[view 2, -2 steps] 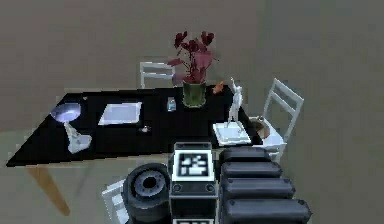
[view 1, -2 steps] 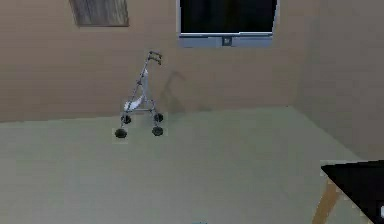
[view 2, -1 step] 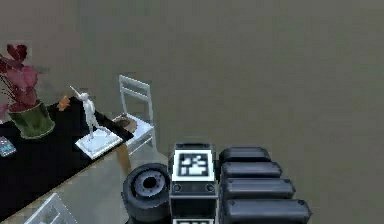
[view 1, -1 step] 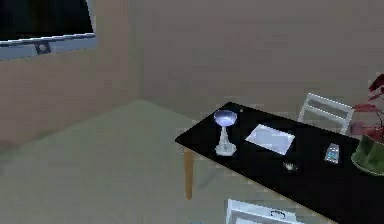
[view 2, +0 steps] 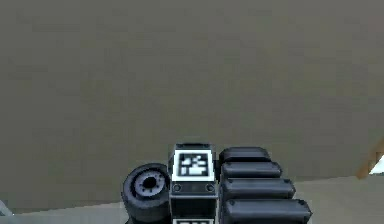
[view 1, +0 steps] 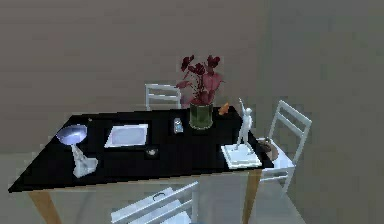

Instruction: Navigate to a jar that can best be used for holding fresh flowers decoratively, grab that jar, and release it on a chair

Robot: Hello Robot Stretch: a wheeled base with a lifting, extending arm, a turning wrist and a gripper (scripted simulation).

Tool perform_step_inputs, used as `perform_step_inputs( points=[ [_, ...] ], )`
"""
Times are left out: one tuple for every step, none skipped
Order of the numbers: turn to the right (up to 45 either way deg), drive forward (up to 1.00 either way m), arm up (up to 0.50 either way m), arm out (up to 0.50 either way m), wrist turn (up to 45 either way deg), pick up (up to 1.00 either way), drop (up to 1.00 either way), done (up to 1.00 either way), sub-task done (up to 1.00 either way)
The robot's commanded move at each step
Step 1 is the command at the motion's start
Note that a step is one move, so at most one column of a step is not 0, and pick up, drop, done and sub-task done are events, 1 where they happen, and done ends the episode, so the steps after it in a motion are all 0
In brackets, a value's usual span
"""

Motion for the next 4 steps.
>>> perform_step_inputs(
  points=[
    [15.0,0.0,0.0,0.0,0.0,0.0,0.0,0.0,0.0],
    [-45.0,0.0,0.0,0.0,0.0,0.0,0.0,0.0,0.0],
    [-45.0,0.0,0.0,0.0,0.0,0.0,0.0,0.0,0.0],
    [-42.0,0.0,0.0,0.0,0.0,0.0,0.0,0.0,0.0]
  ],
)
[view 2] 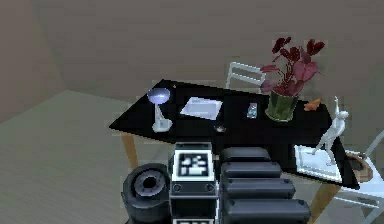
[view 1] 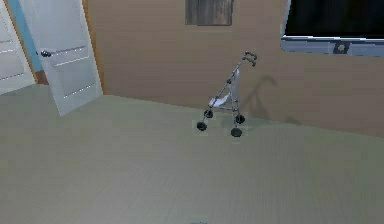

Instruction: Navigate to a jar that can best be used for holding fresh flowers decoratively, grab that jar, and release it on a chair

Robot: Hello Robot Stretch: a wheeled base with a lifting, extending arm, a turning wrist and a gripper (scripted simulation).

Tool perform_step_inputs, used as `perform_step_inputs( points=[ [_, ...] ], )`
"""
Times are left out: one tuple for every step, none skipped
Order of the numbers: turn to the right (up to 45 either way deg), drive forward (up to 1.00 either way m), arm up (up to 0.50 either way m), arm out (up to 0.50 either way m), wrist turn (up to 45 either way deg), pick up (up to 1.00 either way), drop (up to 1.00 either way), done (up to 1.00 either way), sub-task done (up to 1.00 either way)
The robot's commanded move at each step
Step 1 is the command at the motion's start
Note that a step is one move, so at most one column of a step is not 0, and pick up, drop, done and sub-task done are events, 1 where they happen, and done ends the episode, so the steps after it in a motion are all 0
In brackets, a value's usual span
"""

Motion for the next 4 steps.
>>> perform_step_inputs(
  points=[
    [0.0,0.0,0.0,0.44,0.0,0.0,0.0,0.0,0.0],
    [0.0,0.0,0.0,0.0,45.0,0.0,0.0,0.0,0.0],
    [0.0,0.0,0.0,0.0,45.0,0.0,0.0,0.0,0.0],
    [0.0,0.0,0.0,0.0,45.0,0.0,0.0,0.0,0.0]
  ],
)
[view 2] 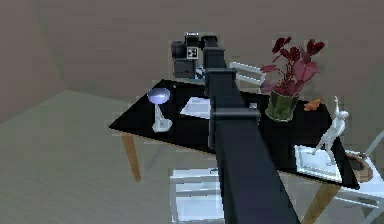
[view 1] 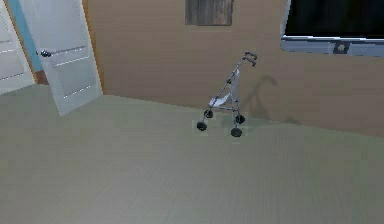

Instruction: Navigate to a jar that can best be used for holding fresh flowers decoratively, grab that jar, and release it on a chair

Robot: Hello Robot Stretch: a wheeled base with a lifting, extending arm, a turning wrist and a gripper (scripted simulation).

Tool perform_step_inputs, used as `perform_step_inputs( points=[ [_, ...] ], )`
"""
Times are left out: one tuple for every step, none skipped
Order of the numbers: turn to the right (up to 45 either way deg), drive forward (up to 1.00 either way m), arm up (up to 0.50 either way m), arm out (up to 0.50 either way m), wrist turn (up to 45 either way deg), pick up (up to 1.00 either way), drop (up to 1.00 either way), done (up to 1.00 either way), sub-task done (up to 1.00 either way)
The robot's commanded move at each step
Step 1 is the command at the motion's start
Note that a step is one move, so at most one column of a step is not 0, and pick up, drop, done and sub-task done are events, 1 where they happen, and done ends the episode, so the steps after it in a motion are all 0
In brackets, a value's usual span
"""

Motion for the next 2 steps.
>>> perform_step_inputs(
  points=[
    [0.0,0.0,0.0,0.0,15.0,0.0,0.0,0.0,0.0],
    [0.0,0.0,-0.4,0.0,0.0,0.0,0.0,0.0,0.0]
  ],
)
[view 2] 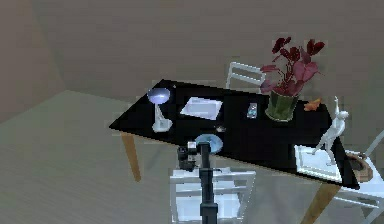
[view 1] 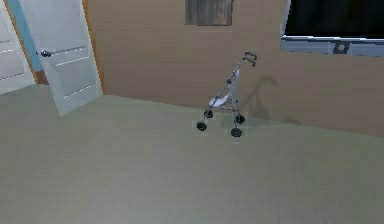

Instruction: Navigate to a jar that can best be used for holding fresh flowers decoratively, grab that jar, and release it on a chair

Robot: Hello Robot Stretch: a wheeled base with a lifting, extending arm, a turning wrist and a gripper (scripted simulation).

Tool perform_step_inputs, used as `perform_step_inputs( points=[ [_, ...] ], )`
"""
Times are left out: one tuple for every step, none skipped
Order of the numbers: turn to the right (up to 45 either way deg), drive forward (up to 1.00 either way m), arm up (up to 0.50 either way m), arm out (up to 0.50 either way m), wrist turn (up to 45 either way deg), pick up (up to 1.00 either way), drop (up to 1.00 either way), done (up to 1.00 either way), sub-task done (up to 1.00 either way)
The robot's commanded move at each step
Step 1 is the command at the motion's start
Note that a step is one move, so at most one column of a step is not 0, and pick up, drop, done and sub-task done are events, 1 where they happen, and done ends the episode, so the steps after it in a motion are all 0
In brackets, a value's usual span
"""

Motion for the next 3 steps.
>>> perform_step_inputs(
  points=[
    [0.0,0.0,-0.32,0.0,0.0,0.0,0.0,0.0,0.0],
    [0.0,0.0,0.0,0.0,0.0,0.0,1.0,0.0,0.0],
    [0.0,0.0,0.1,0.0,0.0,0.0,0.0,0.0,0.0]
  ],
)
